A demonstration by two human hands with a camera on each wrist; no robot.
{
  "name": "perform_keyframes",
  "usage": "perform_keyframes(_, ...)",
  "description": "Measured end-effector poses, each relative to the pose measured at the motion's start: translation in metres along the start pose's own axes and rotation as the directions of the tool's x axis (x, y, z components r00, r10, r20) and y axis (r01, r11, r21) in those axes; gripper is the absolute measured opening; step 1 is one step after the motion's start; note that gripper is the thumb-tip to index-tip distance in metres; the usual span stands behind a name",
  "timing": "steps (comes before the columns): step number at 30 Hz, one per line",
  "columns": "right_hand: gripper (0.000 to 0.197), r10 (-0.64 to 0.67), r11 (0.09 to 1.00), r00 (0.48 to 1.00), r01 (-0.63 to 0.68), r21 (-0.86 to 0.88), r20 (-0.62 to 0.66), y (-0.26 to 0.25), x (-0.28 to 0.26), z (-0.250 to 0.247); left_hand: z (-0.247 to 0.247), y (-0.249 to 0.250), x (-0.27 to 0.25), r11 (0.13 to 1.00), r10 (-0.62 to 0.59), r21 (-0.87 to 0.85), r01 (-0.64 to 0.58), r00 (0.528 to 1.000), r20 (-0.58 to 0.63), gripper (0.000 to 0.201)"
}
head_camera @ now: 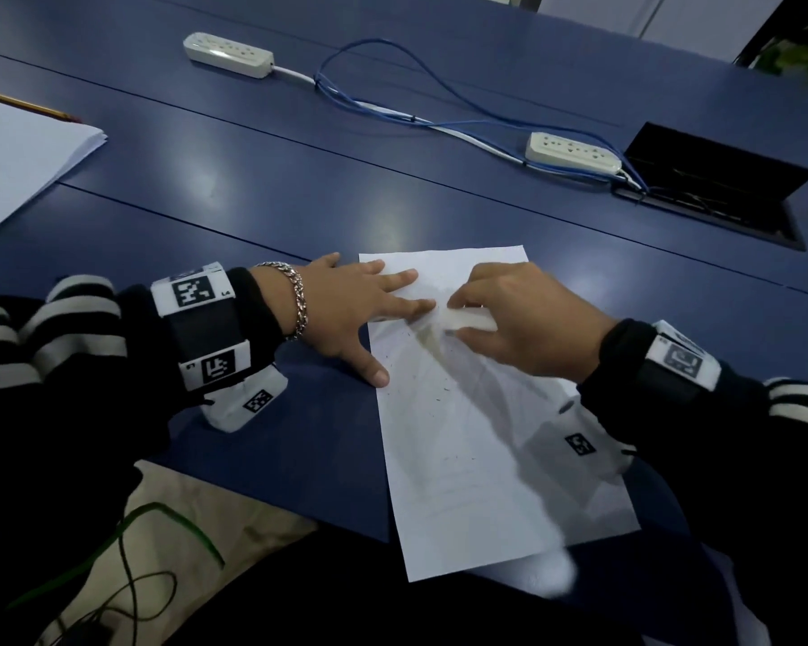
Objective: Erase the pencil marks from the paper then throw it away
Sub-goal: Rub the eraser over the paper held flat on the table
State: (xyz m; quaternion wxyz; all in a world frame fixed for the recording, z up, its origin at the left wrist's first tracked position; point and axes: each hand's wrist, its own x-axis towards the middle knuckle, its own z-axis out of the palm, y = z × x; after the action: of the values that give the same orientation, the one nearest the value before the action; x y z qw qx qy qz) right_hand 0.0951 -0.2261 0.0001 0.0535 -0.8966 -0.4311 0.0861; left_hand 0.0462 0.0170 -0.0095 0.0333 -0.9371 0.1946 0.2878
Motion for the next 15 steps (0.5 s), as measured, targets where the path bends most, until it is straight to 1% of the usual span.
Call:
perform_keyframes(4, 0.032, -0.129, 0.992, 0.988, 0.129, 0.01, 0.089, -0.008, -0.004, -0.003, -0.005, 0.005, 0.002, 0.999, -0.048, 0.019, 0.047, 0.999, 0.026, 0.113)
perform_keyframes(6, 0.033, -0.118, 0.993, 0.991, 0.119, -0.016, 0.067, -0.001, 0.002, -0.006, -0.006, 0.006, 0.002, 0.998, -0.064, 0.016, 0.064, 0.997, 0.036, 0.114)
perform_keyframes(8, 0.033, -0.069, 0.997, 0.997, 0.07, -0.029, 0.025, 0.005, 0.006, -0.009, -0.006, 0.006, 0.003, 0.997, -0.078, 0.003, 0.078, 0.996, 0.046, 0.115)
perform_keyframes(10, 0.033, -0.071, 0.996, 0.997, 0.072, -0.049, 0.016, 0.0, 0.002, -0.007, -0.005, 0.005, 0.003, 0.995, -0.093, -0.014, 0.094, 0.994, 0.06, 0.116)
perform_keyframes(13, 0.032, -0.176, 0.982, 0.979, 0.181, -0.044, 0.106, -0.019, -0.013, -0.004, -0.006, 0.006, 0.004, 0.994, -0.107, -0.008, 0.108, 0.992, 0.073, 0.116)
perform_keyframes(14, 0.031, -0.19, 0.98, 0.972, 0.197, -0.035, 0.134, -0.021, -0.015, -0.005, -0.006, 0.007, 0.004, 0.994, -0.108, 0.0, 0.108, 0.992, 0.072, 0.116)
perform_keyframes(15, 0.029, -0.18, 0.982, 0.973, 0.186, -0.025, 0.145, -0.018, -0.012, -0.007, -0.006, 0.007, 0.004, 0.994, -0.107, 0.005, 0.107, 0.992, 0.071, 0.115)
